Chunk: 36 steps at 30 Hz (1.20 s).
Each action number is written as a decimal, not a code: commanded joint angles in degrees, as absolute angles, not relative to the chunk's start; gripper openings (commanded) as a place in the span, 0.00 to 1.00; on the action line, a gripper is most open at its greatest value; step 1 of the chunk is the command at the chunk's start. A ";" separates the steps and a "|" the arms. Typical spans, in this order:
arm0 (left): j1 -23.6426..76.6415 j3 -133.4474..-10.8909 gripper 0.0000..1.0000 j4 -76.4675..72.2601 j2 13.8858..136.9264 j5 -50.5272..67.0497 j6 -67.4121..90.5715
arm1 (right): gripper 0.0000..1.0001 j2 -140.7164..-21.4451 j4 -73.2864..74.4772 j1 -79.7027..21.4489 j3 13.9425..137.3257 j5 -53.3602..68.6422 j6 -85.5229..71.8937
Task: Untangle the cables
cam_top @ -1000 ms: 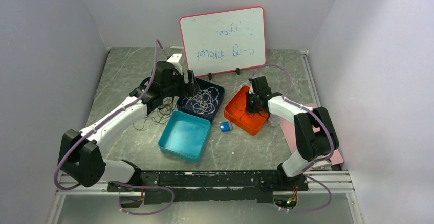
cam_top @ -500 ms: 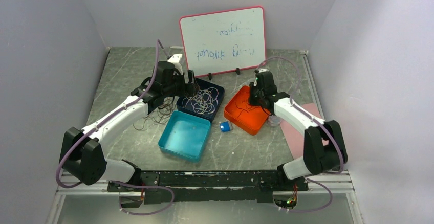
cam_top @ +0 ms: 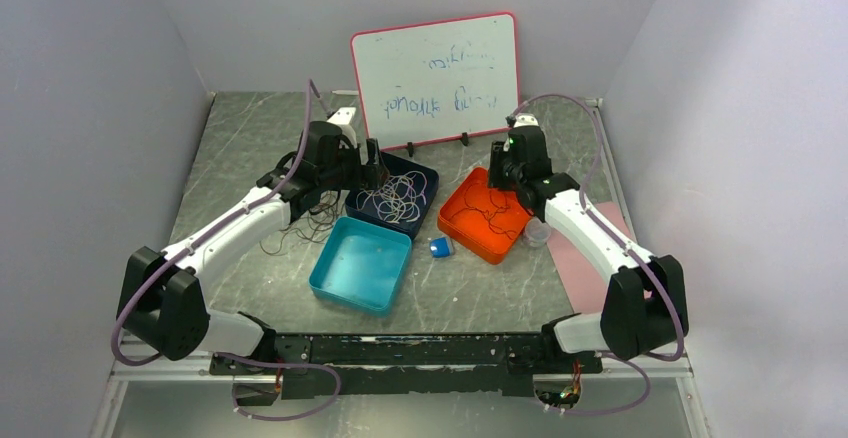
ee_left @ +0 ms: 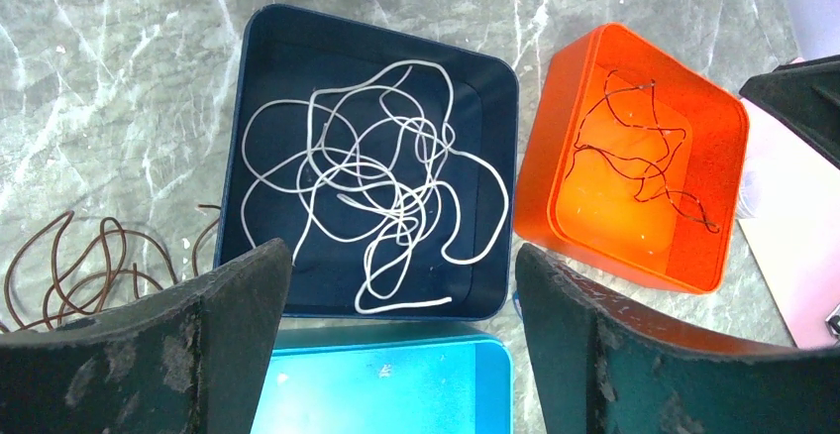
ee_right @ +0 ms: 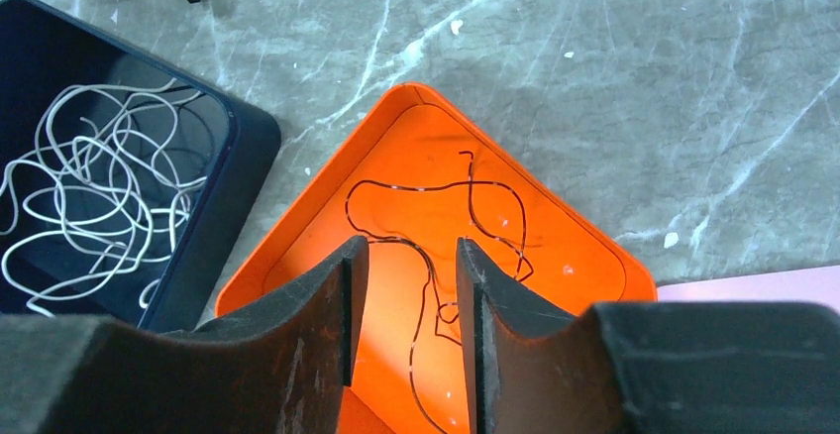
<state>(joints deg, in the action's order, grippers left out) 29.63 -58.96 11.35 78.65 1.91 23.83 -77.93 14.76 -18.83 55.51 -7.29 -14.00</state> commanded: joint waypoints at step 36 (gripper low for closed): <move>8.80 -45.57 0.77 31.88 65.33 -14.00 28.03 | 0.50 -76.86 -0.43 -24.70 54.12 21.46 -9.58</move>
<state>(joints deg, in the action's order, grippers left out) 10.94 -47.20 31.62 64.47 -14.35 28.97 -75.68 0.30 -24.40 53.15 20.38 -10.68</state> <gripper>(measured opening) 0.782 0.495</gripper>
